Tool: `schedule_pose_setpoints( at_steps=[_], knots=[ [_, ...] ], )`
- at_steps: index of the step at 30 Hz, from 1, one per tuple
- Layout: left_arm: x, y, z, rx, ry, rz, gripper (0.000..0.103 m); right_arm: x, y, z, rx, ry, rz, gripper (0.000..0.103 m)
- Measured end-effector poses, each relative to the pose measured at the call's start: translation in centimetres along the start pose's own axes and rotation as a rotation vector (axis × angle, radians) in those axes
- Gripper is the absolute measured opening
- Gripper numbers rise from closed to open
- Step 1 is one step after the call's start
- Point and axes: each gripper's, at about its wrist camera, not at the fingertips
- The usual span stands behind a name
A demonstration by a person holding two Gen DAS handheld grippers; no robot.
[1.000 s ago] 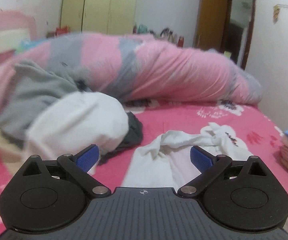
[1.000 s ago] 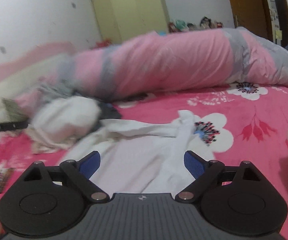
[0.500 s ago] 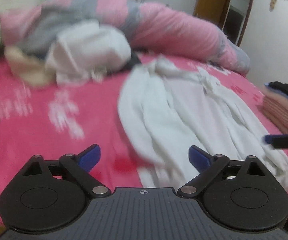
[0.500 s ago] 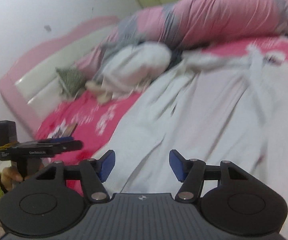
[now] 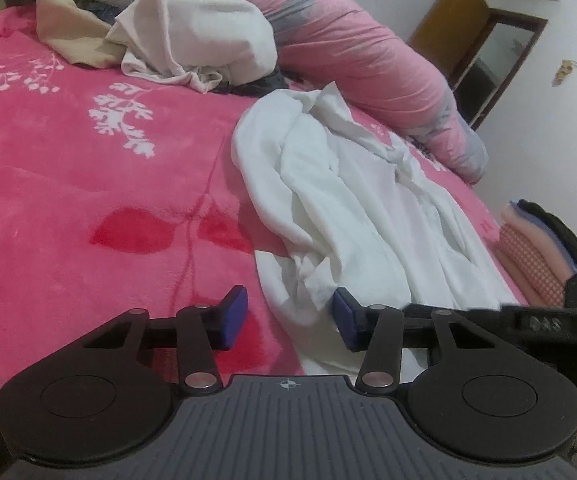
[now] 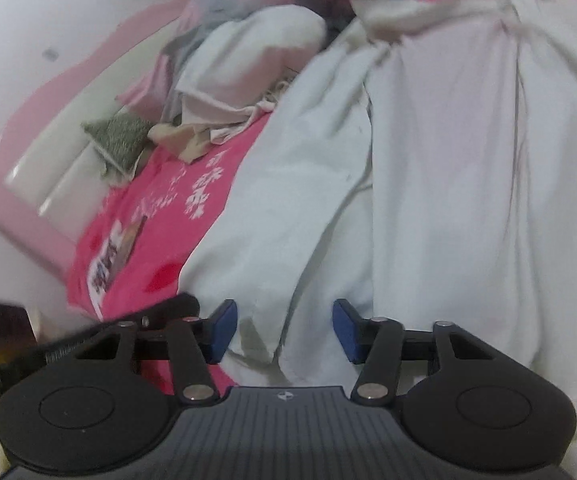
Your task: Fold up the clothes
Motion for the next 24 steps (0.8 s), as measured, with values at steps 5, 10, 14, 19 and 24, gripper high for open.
schedule_pose_setpoints(
  at_steps=[5,10,14,19,24],
  knots=[
    [-0.3,0.3,-0.5,-0.088,0.021,0.022,0.046,0.4,1.6,-0.3,0.076,0.039,0.111,0.006],
    [-0.3,1.2,-1.2,-0.184,0.048,0.048,0.049,1.1,4.1,-3.3,0.112,0.136,0.211,0.005],
    [0.0,1.2,-0.8,-0.191,0.044,0.035,0.053,1.3,6.5,-5.5,0.097,0.199,0.264,0.005],
    [0.6,1.7,1.5,-0.163,-0.019,0.015,0.054,1.0,8.5,-5.4,0.093,0.201,0.333,0.005],
    [0.6,3.4,3.9,-0.169,-0.079,0.038,0.057,0.7,10.4,-5.3,0.090,0.203,0.402,0.006]
  ],
)
Point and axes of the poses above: each gripper's, at about its wrist camera, not at the fingertips, and z roughly the way its jaws point, y to its right, x to its top
